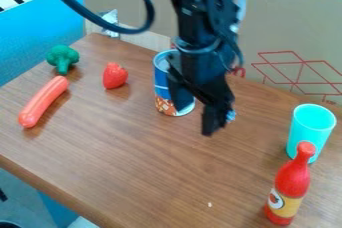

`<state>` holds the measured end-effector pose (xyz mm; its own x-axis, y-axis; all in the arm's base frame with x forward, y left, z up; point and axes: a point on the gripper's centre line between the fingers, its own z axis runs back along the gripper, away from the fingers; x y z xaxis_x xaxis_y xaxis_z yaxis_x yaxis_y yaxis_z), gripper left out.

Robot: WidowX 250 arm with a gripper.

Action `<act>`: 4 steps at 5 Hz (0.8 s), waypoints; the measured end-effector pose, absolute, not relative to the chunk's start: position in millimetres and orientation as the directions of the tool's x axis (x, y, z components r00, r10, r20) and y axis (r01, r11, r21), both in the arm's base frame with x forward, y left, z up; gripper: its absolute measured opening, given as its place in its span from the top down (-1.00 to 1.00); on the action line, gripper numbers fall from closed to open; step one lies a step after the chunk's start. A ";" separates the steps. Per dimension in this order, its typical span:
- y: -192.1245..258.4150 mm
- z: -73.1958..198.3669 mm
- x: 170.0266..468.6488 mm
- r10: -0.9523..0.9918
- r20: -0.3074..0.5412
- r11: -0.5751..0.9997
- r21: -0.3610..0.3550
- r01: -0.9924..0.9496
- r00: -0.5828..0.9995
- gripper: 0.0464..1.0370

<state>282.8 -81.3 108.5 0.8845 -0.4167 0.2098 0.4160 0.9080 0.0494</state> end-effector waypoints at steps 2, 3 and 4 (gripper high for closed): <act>-80.8 99.5 276.5 -0.450 0.100 0.893 0.034 0.449 0.888 -0.93; -80.8 99.5 276.5 -0.450 0.100 0.893 0.034 0.449 0.888 -0.93; -81.2 99.5 276.3 -0.451 0.100 0.892 0.034 0.450 0.887 -0.93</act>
